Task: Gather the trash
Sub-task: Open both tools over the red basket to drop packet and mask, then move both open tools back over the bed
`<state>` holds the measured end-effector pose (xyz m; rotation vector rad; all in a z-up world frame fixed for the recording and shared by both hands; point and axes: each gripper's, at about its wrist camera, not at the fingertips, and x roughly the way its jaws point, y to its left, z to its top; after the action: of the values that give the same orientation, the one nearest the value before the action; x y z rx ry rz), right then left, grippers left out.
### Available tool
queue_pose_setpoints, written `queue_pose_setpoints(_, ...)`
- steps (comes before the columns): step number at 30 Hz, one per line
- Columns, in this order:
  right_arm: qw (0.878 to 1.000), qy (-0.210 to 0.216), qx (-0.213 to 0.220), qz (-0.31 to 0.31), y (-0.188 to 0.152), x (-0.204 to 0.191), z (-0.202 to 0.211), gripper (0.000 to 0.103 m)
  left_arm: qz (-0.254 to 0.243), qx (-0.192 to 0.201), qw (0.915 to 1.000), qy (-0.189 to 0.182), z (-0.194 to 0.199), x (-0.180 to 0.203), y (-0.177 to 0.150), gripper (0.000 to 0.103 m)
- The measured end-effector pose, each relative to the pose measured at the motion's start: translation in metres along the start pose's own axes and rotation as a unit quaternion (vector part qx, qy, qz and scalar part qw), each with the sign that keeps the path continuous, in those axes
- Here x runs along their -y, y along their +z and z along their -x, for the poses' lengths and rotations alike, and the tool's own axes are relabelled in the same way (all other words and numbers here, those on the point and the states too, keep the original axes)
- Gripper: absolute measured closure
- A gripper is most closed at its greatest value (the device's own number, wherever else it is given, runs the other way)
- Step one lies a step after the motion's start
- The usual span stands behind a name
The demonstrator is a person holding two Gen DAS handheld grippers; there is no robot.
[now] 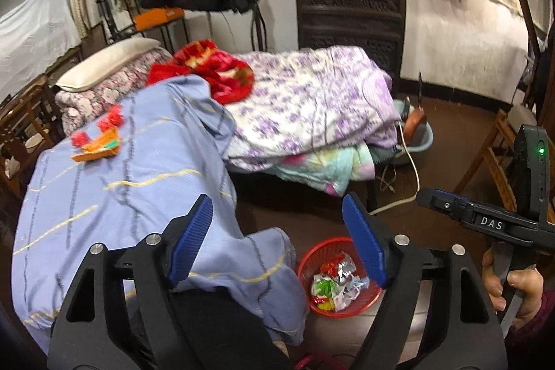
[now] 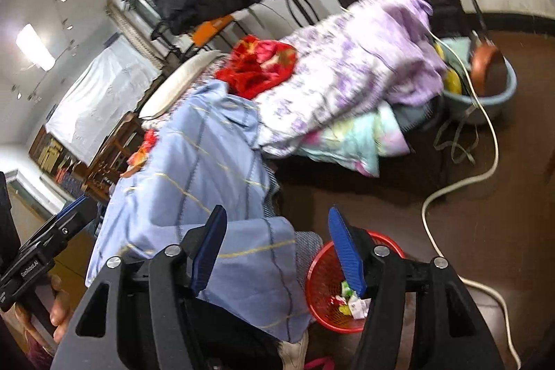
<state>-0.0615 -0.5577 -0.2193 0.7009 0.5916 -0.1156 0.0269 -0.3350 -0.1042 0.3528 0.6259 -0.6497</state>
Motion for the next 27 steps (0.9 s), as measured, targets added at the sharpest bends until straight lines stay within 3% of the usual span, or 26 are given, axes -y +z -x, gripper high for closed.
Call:
queue_pose_setpoints(5,0.999,0.013,0.015,0.045,0.011,-0.050,0.015,0.036,0.024,0.035,0.9990,0.015,0.034,-0.026,0.000,0.024)
queue_pose_setpoints(16,0.989,0.038,0.056,0.132,0.018,-0.159,0.056,0.017,0.082,0.111,0.9899,0.032,0.105,-0.083,-0.007,0.019)
queue_pose_setpoints(27,0.976,0.058,0.069,0.199,0.002,-0.258,0.077,0.012,0.147,0.165,0.9744,0.043,0.152,-0.147,-0.028,0.013)
